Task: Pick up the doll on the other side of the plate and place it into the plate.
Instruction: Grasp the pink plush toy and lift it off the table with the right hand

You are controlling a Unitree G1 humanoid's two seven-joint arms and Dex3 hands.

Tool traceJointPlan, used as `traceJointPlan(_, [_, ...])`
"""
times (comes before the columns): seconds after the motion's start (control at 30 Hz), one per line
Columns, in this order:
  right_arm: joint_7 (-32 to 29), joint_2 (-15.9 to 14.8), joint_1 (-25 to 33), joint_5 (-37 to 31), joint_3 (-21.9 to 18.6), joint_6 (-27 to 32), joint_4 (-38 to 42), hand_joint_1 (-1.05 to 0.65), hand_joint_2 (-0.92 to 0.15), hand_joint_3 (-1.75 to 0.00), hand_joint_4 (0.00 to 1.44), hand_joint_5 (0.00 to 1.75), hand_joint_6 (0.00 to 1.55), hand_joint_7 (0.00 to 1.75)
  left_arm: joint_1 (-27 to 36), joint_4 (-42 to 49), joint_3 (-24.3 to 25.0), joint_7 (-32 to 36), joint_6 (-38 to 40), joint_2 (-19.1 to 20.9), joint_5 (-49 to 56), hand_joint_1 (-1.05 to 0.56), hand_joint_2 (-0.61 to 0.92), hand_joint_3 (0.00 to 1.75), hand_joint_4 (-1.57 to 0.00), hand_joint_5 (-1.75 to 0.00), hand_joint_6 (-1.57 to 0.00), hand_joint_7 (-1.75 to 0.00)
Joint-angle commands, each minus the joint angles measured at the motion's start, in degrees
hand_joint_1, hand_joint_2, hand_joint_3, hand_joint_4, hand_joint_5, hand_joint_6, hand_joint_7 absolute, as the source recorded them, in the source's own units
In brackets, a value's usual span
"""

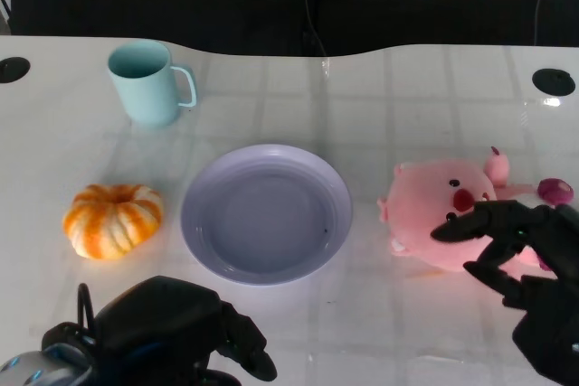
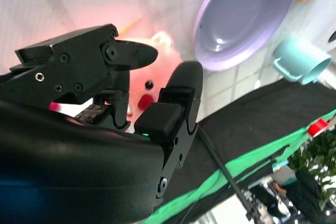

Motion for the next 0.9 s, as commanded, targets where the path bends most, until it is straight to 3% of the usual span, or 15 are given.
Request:
traceJointPlan(0.03, [-1.23, -2.27, -1.81, -2.68, -1.45, -0.31, 0.66, -0.28, -0.9, -0.17, 0.49, 0.71, 0.67, 0.12, -0.05, -0.06, 0.27, 0.06, -0.13, 0.94, 0.05, -0.27, 0.92, 0.28, -0.76, -1.21, -1.06, -0.01])
traceJointPlan(0.27, [-0.71, -5.04, -3.65, -7.18, -2.56, 1.13, 0.85, -0.42, -0.92, -0.05, 0.32, 0.53, 0.51, 0.01, 0.15, -0.03, 0.34, 0.26, -0.66, 1.14, 0.01, -0.27, 0.92, 0.29, -0.75, -1.2, -1.06, -0.01])
traceJointPlan(0.53, [10.24, -9.44, -6.31, -12.25, -1.59, 12.66, -3.82, -0.59, -0.92, -0.05, 0.03, 0.36, 0.23, 0.0, 0.45, -0.01, 0.58, 0.36, -1.03, 1.06, -0.16, -0.27, 0.92, 0.27, -0.76, -1.22, -1.07, -0.01])
traceJointPlan(0.7, [17.47, -12.28, -9.84, -16.25, 1.3, 18.15, -4.05, -0.69, -0.92, -0.05, 0.01, 0.3, 0.21, 0.01, 0.63, -0.17, 0.8, 0.24, -1.18, 1.27, -0.42, -0.26, 0.92, 0.27, -0.75, -1.25, -1.07, -0.01])
traceJointPlan(0.9, [19.21, -12.37, -12.87, -17.65, 4.2, 19.71, 0.09, -0.72, -0.9, -0.01, 0.0, 0.3, 0.22, 0.01, 0.68, -1.4, 0.56, -0.64, 0.36, 1.18, -0.05, -0.27, 0.92, 0.3, -0.72, -1.25, -1.06, -0.01])
